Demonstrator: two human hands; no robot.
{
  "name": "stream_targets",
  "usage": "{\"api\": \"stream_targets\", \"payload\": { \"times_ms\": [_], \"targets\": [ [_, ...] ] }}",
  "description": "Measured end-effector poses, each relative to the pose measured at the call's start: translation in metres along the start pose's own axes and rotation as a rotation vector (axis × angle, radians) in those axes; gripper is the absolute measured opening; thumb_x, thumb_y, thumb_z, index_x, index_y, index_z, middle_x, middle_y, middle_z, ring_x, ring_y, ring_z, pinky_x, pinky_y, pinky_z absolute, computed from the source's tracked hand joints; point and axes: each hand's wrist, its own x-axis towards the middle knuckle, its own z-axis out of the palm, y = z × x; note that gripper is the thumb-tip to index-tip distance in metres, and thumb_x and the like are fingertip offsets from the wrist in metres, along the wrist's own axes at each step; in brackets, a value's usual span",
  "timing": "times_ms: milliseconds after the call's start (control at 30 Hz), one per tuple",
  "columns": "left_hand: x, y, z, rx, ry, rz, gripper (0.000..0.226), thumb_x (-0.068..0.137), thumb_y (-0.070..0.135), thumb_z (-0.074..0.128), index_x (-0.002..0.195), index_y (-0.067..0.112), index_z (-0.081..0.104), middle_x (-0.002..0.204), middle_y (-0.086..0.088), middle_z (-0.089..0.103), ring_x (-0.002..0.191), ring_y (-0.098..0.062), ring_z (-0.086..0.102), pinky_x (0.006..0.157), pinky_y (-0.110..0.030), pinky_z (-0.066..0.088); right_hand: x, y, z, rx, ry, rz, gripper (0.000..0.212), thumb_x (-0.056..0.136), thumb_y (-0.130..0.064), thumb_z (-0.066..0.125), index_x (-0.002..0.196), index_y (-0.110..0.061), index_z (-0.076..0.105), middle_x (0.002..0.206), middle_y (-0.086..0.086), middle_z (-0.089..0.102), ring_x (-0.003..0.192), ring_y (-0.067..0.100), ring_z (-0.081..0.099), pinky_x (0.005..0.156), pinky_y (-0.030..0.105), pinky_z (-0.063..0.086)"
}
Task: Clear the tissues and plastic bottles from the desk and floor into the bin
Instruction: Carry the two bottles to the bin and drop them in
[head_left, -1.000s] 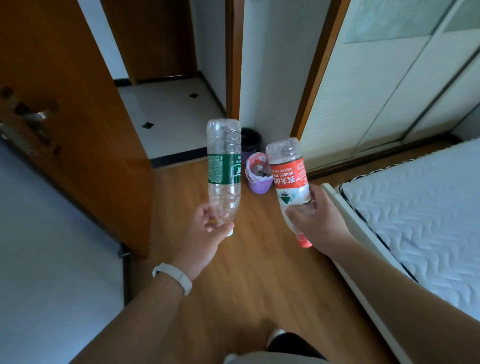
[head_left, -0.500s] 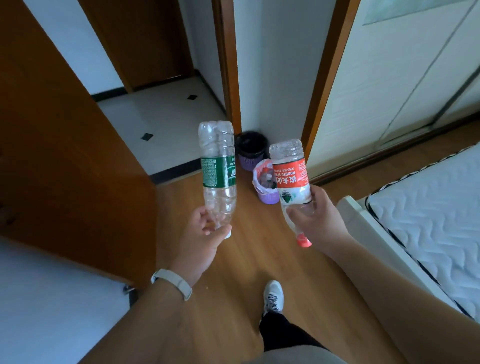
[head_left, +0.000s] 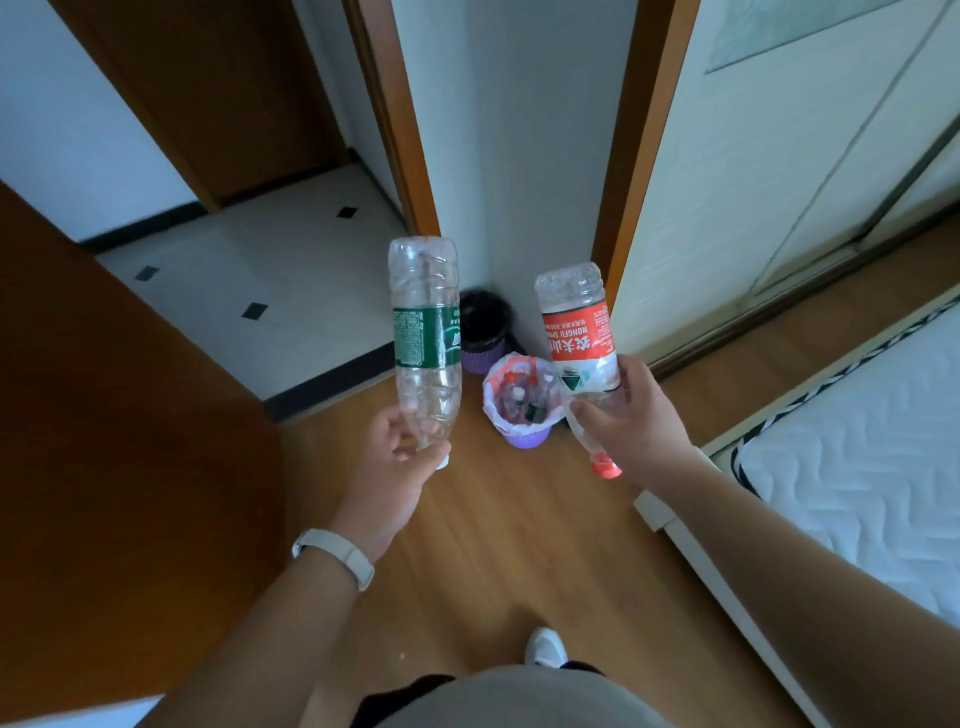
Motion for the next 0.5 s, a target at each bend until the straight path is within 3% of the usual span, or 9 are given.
{"api": "stream_targets", "payload": {
  "times_ms": [133,333,500],
  "targets": [
    [0.047,0.002,-0.005,0.026,-0.004,-0.007,0.047,0.082,0.008,0.074,0.121,0.022,0.054,0.112,0.005,0.067,0.104,-0.017,0.064,0.090,-0.037,0.052,0.033,0.004,0.010,0.015,0.019,0.050,0.034,0.082,-0.033,0.071,0.105,-0.035,0.046,0.089,-0.014,0.062,0.066,0.005,0.064,0.049,0.016,0.050],
    [0.118,-0.009,-0.013,0.032,-0.056,-0.044,0.043,0.079,0.008,0.076,0.115,0.022,0.056,0.102,0.006,0.070,0.096,-0.019,0.065,0.083,-0.036,0.053,0.084,0.005,0.040,-0.011,0.028,0.152,0.034,0.083,-0.032,0.071,0.105,-0.034,0.045,0.088,-0.015,0.059,0.062,0.001,0.058,0.043,0.010,0.041],
    [0.210,-0.016,-0.026,0.068,-0.134,-0.056,0.041,0.081,0.008,0.075,0.114,0.020,0.056,0.101,0.005,0.069,0.092,-0.013,0.065,0.078,-0.030,0.052,0.147,-0.008,0.077,-0.008,0.073,0.249,0.032,0.085,-0.028,0.069,0.100,-0.036,0.043,0.083,-0.015,0.057,0.057,0.004,0.056,0.043,0.014,0.046]
  ]
}}
